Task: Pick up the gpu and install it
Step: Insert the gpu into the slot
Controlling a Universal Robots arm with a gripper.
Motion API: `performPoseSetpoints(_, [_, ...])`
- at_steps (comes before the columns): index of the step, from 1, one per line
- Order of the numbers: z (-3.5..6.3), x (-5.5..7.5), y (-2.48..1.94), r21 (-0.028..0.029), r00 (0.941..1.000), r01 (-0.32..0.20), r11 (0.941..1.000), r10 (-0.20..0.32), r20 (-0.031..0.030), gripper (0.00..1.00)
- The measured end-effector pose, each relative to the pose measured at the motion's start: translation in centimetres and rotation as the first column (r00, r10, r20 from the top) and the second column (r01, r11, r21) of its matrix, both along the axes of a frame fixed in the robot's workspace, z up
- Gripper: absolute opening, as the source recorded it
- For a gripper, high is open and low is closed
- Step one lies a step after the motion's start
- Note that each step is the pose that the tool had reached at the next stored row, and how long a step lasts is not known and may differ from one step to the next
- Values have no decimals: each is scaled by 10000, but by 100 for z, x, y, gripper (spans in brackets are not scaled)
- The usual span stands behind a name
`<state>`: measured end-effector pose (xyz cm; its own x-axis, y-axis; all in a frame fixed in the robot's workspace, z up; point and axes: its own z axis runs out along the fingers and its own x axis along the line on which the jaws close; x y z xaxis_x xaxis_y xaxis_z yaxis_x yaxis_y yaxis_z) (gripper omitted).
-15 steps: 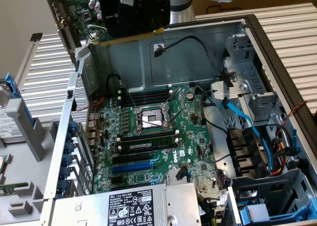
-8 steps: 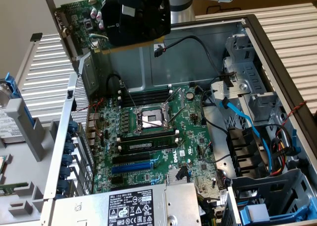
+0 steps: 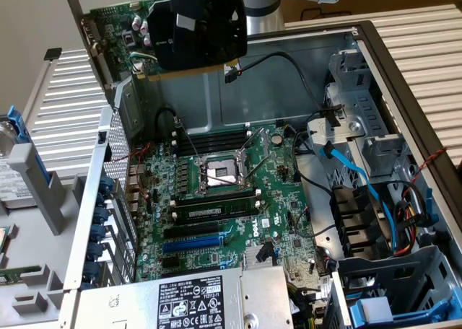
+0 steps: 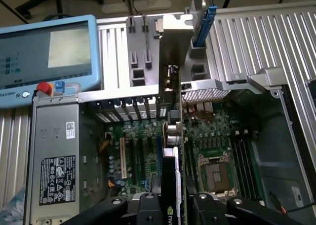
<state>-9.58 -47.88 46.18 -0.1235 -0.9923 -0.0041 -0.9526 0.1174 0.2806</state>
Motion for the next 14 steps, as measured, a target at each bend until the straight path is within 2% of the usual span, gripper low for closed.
performPoseSetpoints(1, [0,0,0,0,10000,1,10000,-1,0,29])
performPoseSetpoints(2, [-1,1,-3,24,10000,6,10000,-6,0,29])
performPoseSetpoints(3, [-2,1,-3,92,10000,23,10000,-23,0,29])
performPoseSetpoints(4, [-1,1,-6,207,10000,27,9998,-27,-1,29])
performPoseSetpoints(5, [-1,1,-10,296,10000,34,9996,-34,-5,29])
performPoseSetpoints(6, [-1,1,-12,335,10000,53,9994,-53,-15,29])
performPoseSetpoints(9, [-1,0,-19,423,9999,121,9990,-120,-36,29])
performPoseSetpoints(13, [-1,0,-18,425,9999,122,9990,-120,-39,29])
performPoseSetpoints(14, [-1,1,-19,424,9999,122,9990,-120,-67,29])
